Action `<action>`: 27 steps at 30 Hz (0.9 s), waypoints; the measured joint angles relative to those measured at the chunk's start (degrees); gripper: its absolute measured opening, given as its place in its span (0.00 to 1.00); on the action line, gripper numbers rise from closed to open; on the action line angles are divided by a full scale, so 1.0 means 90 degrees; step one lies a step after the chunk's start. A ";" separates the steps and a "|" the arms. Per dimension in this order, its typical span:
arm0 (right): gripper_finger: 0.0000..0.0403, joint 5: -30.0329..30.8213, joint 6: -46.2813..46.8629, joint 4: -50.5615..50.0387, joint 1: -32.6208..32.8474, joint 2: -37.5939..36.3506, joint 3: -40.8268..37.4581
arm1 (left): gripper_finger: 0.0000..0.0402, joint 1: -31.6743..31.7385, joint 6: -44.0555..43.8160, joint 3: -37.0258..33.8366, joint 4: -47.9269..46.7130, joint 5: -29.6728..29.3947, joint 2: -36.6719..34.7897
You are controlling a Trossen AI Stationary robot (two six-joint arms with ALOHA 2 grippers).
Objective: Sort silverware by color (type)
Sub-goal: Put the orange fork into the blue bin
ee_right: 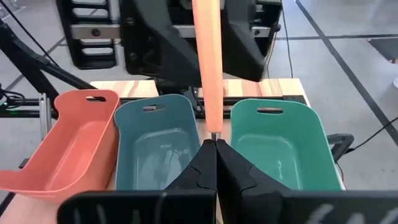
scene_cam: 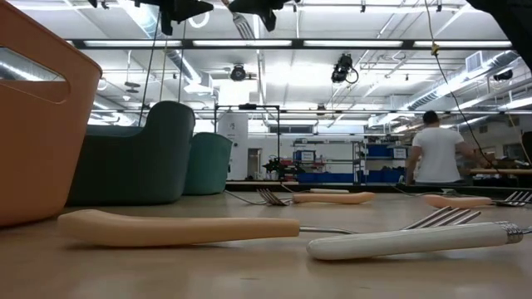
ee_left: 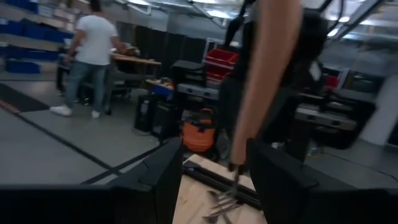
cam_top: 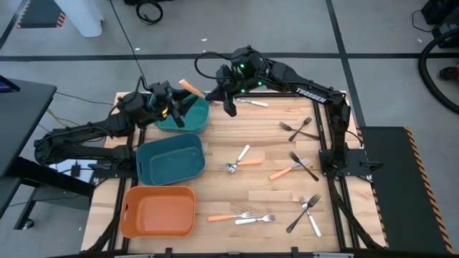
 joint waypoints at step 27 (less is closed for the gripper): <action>0.00 -0.0178 0.0040 0.0104 0.0206 0.0015 -0.0005 | 0.43 0.0095 -0.0328 0.0005 0.0824 0.0548 0.0496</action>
